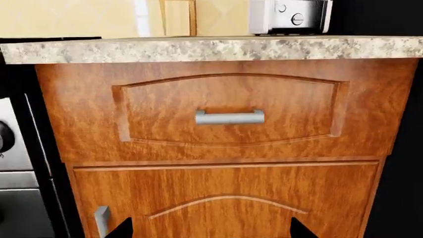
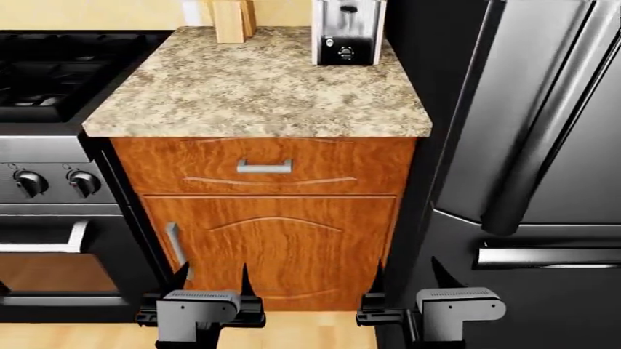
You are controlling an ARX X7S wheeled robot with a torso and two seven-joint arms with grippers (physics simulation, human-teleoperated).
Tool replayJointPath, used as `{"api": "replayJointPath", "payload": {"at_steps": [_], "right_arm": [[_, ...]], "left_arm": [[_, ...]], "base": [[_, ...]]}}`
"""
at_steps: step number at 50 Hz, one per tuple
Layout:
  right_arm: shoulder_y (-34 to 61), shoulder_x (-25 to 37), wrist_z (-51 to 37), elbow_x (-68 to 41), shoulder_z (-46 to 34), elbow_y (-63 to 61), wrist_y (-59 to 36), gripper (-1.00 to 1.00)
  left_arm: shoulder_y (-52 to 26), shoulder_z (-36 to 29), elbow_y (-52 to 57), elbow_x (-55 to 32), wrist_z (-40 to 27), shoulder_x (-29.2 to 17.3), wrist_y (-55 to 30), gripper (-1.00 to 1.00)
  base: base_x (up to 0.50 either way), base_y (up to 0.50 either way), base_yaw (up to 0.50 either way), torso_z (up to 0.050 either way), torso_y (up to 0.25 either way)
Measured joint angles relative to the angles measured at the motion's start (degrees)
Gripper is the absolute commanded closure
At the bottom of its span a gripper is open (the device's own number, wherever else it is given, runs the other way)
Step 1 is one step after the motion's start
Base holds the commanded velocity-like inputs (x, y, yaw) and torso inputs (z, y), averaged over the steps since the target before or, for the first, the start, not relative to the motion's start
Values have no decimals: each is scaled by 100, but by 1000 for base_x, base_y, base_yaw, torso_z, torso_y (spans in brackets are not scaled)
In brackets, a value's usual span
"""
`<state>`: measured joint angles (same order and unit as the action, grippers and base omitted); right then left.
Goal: Push down the lever of the toaster to turn it on.
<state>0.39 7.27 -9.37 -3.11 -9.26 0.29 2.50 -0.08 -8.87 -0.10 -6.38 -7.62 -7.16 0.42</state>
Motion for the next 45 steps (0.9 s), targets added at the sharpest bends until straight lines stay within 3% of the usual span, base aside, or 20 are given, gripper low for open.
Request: {"api": "replayJointPath", "payload": {"at_steps": [21, 39, 45], "right_arm": [[22, 80, -86, -89, -103, 18, 4, -100], [52, 126, -68, -297, -157, 63, 4, -100], [57, 143, -78, -335, -182, 70, 4, -100]], "left_arm": [[-4, -112, -4, -77, -93, -82, 12, -100], [-31, -202, -13, -100, -192, -144, -41, -100], [-39, -238, -4, -125, -200, -165, -91, -100]], "base": [[0, 496, 0, 0, 0], [0, 0, 0, 0, 0], [0, 0, 0, 49, 0]]}}
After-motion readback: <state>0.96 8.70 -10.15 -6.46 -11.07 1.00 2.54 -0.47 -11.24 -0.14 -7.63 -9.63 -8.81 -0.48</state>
